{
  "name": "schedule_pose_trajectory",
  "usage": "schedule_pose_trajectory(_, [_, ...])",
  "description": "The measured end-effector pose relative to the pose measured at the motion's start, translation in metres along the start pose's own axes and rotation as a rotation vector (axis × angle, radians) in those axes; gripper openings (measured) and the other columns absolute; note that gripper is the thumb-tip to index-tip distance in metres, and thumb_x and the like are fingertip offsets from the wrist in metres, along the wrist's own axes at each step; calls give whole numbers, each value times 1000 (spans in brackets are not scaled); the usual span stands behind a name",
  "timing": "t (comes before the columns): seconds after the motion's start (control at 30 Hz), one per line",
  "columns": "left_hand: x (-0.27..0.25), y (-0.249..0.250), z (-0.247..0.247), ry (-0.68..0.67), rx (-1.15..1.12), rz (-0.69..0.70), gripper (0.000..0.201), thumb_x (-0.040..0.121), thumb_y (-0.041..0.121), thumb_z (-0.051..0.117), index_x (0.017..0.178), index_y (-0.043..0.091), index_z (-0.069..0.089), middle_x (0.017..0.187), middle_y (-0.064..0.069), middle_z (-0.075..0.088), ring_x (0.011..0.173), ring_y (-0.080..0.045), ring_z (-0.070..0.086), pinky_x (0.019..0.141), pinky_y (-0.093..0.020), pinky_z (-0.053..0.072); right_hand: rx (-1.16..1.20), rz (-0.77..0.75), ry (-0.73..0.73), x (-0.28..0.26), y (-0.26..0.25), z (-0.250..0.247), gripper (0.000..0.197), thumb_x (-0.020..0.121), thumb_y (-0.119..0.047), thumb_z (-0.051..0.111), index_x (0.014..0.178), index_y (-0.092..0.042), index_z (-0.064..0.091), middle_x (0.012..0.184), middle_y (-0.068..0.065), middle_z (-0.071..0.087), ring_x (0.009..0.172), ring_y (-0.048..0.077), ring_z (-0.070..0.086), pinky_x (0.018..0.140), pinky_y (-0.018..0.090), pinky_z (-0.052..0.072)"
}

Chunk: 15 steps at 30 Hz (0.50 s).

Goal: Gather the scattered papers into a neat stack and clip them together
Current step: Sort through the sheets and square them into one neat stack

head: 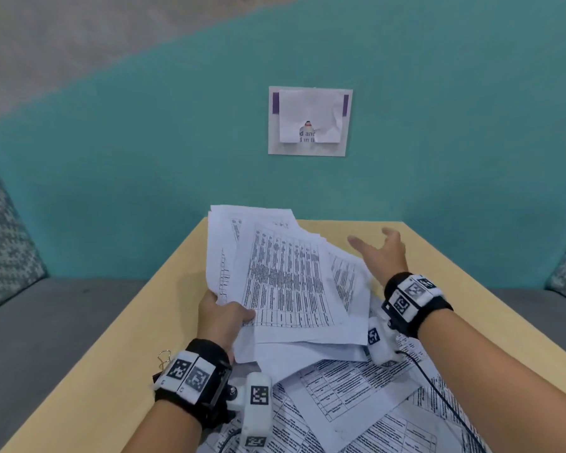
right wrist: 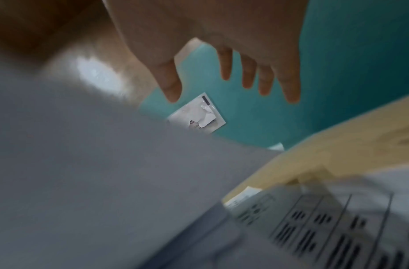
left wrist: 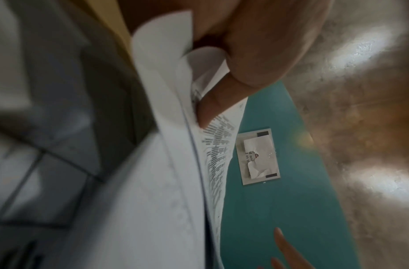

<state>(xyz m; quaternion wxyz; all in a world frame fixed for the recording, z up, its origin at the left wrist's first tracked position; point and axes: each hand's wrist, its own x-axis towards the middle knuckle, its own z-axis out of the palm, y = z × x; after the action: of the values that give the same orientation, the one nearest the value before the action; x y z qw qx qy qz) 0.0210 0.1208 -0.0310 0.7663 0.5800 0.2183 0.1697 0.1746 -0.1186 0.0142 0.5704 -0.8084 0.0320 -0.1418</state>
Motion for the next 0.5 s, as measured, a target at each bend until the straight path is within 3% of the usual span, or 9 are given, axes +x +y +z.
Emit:
schedule_pose_trajectory(0.07, [-3, 2, 2, 25, -29, 20, 50, 81, -25, 64, 115, 11, 60, 114, -14, 71, 108, -39, 68, 100, -61, 52, 73, 245, -253, -7, 3, -5, 101, 76, -53, 80, 152, -13, 29, 151, 13, 41, 131, 35, 48, 105, 48, 44])
schedule_pose_trajectory(0.13, [-5, 4, 2, 35, -62, 48, 53, 82, -25, 65, 123, 8, 59, 114, -12, 72, 108, -38, 68, 102, -58, 52, 186, 385, -474, -15, 8, -6, 95, 72, -47, 85, 146, -8, 40, 129, 10, 54, 109, 33, 58, 88, 46, 53])
schedule_pose_trajectory(0.17, [-5, 5, 2, 40, -73, 59, 53, 82, -25, 65, 124, 7, 59, 115, -13, 72, 108, -38, 68, 101, -56, 53, 259, 420, -516, -18, 10, -6, 90, 72, -39, 87, 143, -6, 43, 128, 6, 52, 110, 34, 58, 85, 45, 53])
schedule_pose_trajectory(0.23, [-6, 7, 1, 50, -87, 71, 53, 82, -25, 64, 124, 6, 59, 115, -15, 73, 104, -38, 69, 96, -52, 56, 386, 452, -493, -18, 18, -4, 78, 74, -25, 87, 139, -6, 46, 132, 6, 51, 114, 35, 59, 80, 43, 56])
schedule_pose_trajectory(0.3, [-5, 7, -2, 55, -100, 79, 54, 82, -25, 63, 125, 7, 60, 114, -14, 73, 99, -35, 70, 89, -46, 57, 451, 454, -494, -19, 25, -3, 66, 77, -23, 84, 131, -3, 52, 124, 11, 59, 94, 29, 66, 69, 38, 57])
schedule_pose_trajectory(0.33, [-5, 8, -4, 56, -103, 78, 54, 82, -24, 65, 125, 8, 61, 114, -13, 74, 98, -34, 70, 89, -46, 56, 445, 445, -500, -20, 27, -3, 60, 80, -25, 82, 130, -4, 57, 124, 12, 62, 94, 29, 66, 75, 39, 57])
schedule_pose_trajectory(0.4, [-3, 7, -7, 54, -103, 65, 56, 77, -17, 73, 124, 12, 64, 112, -12, 77, 100, -36, 72, 94, -56, 55, 404, 374, -492, -23, 28, -3, 39, 93, -20, 68, 129, -6, 63, 125, 12, 68, 106, 30, 64, 97, 44, 52])
schedule_pose_trajectory(0.43, [-1, 7, -9, 44, -94, 53, 60, 70, -12, 79, 123, 14, 66, 111, -12, 78, 102, -39, 73, 96, -63, 52, 396, 327, -498, -26, 26, -5, 32, 97, -15, 61, 128, -7, 64, 122, 9, 71, 108, 29, 66, 99, 42, 53])
schedule_pose_trajectory(0.5, [2, 6, -11, 11, -78, 28, 66, 62, -9, 82, 123, 13, 68, 110, -11, 80, 104, -41, 73, 98, -70, 48, 420, 267, -507, -29, 23, -8, 27, 100, -8, 55, 125, -11, 67, 118, 4, 74, 105, 25, 68, 82, 32, 59])
